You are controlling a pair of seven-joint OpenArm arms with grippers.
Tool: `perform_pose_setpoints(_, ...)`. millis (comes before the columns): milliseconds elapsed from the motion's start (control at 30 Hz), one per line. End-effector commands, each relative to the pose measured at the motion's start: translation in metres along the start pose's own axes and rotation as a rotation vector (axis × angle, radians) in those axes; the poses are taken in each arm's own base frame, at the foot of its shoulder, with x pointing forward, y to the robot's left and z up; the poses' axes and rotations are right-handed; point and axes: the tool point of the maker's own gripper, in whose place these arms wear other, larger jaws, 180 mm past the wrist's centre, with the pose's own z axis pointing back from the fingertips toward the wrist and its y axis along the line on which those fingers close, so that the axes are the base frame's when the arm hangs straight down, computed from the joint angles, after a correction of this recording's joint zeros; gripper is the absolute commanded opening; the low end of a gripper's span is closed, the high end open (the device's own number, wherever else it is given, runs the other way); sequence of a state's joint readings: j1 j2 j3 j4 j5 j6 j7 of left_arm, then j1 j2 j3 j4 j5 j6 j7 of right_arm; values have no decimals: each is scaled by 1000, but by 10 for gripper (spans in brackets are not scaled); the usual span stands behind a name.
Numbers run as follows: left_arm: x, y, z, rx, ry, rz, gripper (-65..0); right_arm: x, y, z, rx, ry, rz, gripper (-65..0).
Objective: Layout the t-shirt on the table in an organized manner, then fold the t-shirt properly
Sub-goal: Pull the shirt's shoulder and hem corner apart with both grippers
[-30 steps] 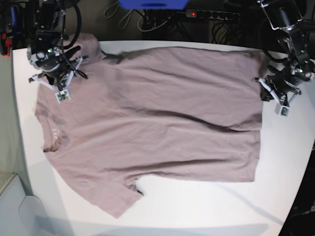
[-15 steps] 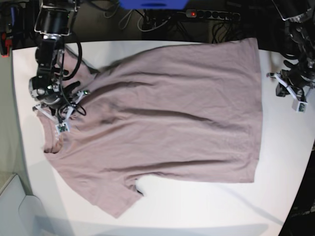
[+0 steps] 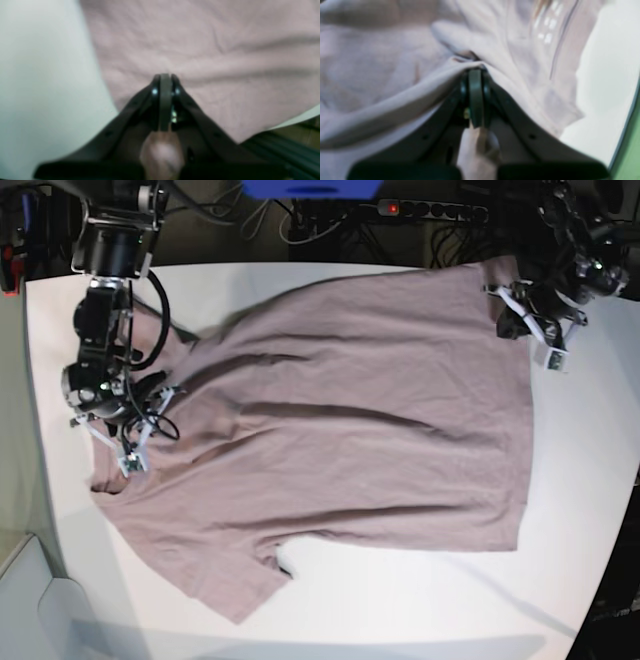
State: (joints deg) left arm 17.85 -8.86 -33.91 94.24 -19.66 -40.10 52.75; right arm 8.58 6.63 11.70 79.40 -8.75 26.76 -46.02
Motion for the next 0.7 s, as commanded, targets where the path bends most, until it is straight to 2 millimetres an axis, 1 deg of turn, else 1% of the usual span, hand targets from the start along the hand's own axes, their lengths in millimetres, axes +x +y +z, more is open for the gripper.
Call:
perform_pose_setpoints(0,11,4,1,11,-39,-19,-649,20,-7,5,-18,-56,8,-650)
perform_pose_setpoints(33,12,4,-4,12,-41,-28,-649,21,-6,5,-17,-56,13,-650)
perform_pose_setpoints(100,4,9,-16,26,-19,-31,-649,20,-6,5,-17,-54,15,-650)
perform_pose_setpoints(133,3,13,-22,35,-13,-30,-649,19,-7,5,-17,-52,16,-650)
perform_pose_setpoints(200,-1,24,-34,52,6,-23,-649,19,-17,9,-41,-55,28,-650)
perform_pose_setpoints(233,-1,32,-37,62,17,-27,-649,17,-18,11,-45,-56,32,-650)
perform_pose_setpoints(267,0,39,-42,66,23,-27,-649,14,-17,13,-47,-56,36,-650)
perform_pose_setpoints(333,4,49,-49,69,25,-9,-649,17,-20,22,-66,-81,45,-650)
perform_pose_setpoints(367,8,54,-51,70,25,-2,-649,19,-22,29,-78,-97,50,-650)
perform_pose_setpoints(400,14,60,-52,75,18,1,-649,17,-21,34,-84,-105,59,-650)
perform_pose_setpoints(467,26,67,-54,82,6,-1,-649,18,-19,52,-106,-139,82,-650)
perform_pose_setpoints(567,44,70,-53,89,-28,-8,-649,8,-13,72,-120,-160,110,-650)
perform_pose_setpoints(667,62,67,-45,103,-77,-47,-649,-8,-4,85,-116,-149,128,-650)
